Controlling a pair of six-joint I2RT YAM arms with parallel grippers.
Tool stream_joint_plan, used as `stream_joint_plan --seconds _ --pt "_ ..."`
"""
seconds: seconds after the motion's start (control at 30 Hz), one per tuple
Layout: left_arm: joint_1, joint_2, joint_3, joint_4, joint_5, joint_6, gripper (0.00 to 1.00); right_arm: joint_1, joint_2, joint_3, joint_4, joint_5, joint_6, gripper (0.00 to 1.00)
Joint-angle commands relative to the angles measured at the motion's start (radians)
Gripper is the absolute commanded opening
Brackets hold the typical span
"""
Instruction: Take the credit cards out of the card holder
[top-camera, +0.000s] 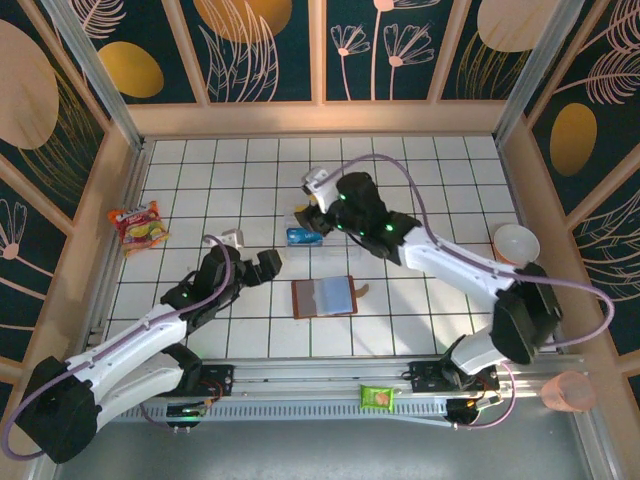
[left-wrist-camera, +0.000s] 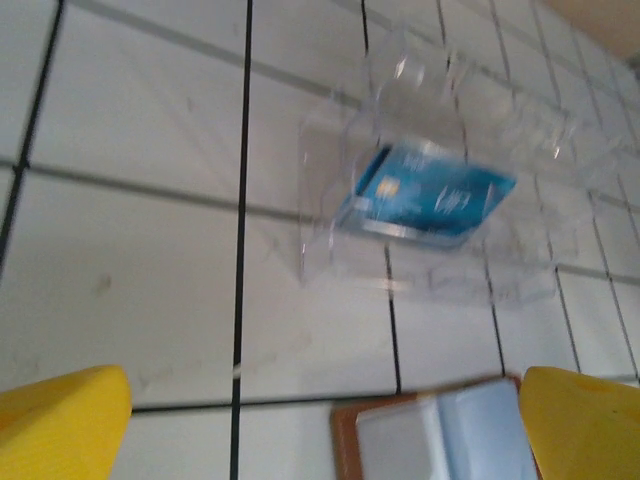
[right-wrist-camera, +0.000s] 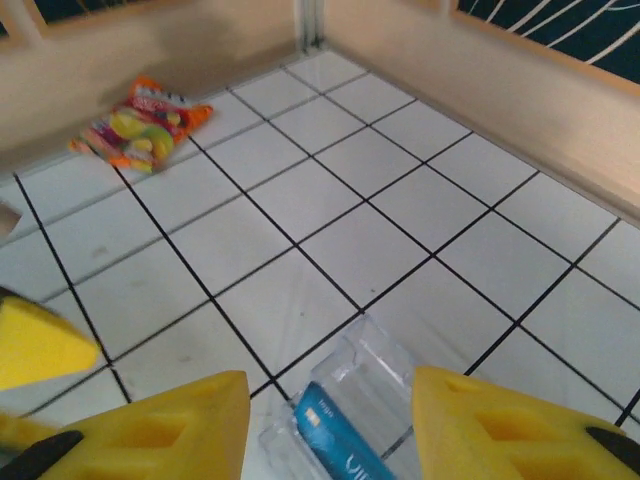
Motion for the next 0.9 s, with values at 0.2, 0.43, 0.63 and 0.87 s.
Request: stream_joint_plan --seconds 0.2,0.43,0.63,0.87 --pt "0.041 0.113 0.162 0.075 -0.272 0.156 0.99 -0.005 -0.317 -0.263 0.122 0.244 0.421 0.52" --pt "0.094 0.115 0.12 0.292 -0.479 0.289 0.99 -0.006 -0.497 -0.416 0.097 0.429 0.533 0.99" --pt "0.182 0.172 0.146 0.413 -0.58 0.466 0.99 -0.006 -0.513 -0.43 0.048 0.557 0.586 0.99" --pt "0.365 0.27 0.12 0.496 -0.486 0.616 0.99 -0.009 -0.545 -0.459 0.017 0.745 0.634 0.99"
